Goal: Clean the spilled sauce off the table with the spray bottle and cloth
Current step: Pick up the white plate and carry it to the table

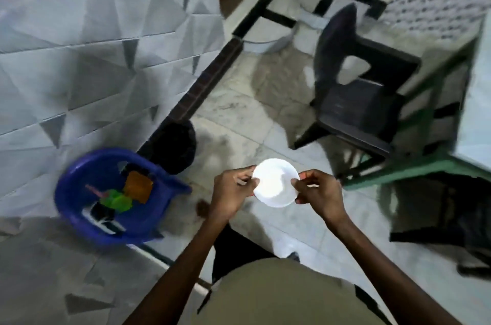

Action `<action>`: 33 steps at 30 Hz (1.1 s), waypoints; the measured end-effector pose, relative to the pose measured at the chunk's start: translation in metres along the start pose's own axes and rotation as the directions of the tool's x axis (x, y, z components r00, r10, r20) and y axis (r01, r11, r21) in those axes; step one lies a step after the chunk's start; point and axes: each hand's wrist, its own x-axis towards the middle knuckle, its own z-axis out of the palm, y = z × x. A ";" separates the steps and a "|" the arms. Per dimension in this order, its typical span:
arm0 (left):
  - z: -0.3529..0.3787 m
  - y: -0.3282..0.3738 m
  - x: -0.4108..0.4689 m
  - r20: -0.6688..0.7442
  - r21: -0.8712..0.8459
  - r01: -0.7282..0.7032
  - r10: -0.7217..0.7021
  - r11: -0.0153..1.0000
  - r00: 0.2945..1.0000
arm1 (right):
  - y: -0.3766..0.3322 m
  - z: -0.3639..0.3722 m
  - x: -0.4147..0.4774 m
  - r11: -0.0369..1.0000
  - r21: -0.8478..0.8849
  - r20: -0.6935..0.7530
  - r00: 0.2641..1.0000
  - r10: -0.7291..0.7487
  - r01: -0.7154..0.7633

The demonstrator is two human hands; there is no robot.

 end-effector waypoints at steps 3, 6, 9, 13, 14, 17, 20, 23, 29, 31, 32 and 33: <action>0.092 0.043 -0.027 0.094 -0.014 -0.049 0.050 0.999 0.994 | 0.033 -0.095 -0.037 0.996 0.082 -0.144 0.989 0.035 -0.024; 0.173 0.072 -0.047 0.249 0.006 -0.088 0.084 0.996 0.965 | 0.059 -0.175 -0.066 0.993 0.114 -0.280 0.957 0.072 -0.041; 0.243 0.102 -0.066 0.343 0.029 -0.137 0.119 0.990 0.932 | 0.079 -0.245 -0.093 0.985 0.164 -0.393 0.913 0.111 -0.049; 0.333 0.135 -0.076 0.441 0.091 -0.232 0.170 0.968 0.881 | 0.108 -0.324 -0.114 0.965 0.256 -0.521 0.832 0.192 -0.062; 0.351 0.141 -0.077 0.460 0.100 -0.238 0.167 0.966 0.872 | 0.116 -0.339 -0.116 0.958 0.281 -0.536 0.818 0.210 -0.062; 0.416 0.158 -0.080 0.524 0.128 -0.280 0.174 0.952 0.833 | 0.141 -0.392 -0.121 0.931 0.356 -0.572 0.770 0.281 -0.076; 0.490 0.177 -0.084 0.581 0.126 -0.310 0.184 0.942 0.793 | 0.164 -0.452 -0.122 0.919 0.385 -0.607 0.725 0.325 -0.090; 0.578 0.203 -0.095 0.636 0.121 -0.336 0.187 0.934 0.749 | 0.191 -0.523 -0.127 0.906 0.414 -0.658 0.656 0.368 -0.092; 0.727 0.244 -0.133 0.786 0.130 -0.494 0.214 0.860 0.580 | 0.244 -0.643 -0.162 0.877 0.472 -0.742 0.496 0.451 -0.092; 0.781 0.255 -0.154 0.820 0.128 -0.555 0.228 0.822 0.525 | 0.266 -0.680 -0.180 0.868 0.485 -0.761 0.436 0.479 -0.108; 0.801 0.259 -0.164 0.836 0.115 -0.577 0.236 0.808 0.496 | 0.276 -0.694 -0.188 0.867 0.485 -0.771 0.413 0.485 -0.112; 0.830 0.264 -0.177 0.857 0.105 -0.600 0.234 0.793 0.460 | 0.291 -0.716 -0.198 0.868 0.484 -0.788 0.377 0.488 -0.111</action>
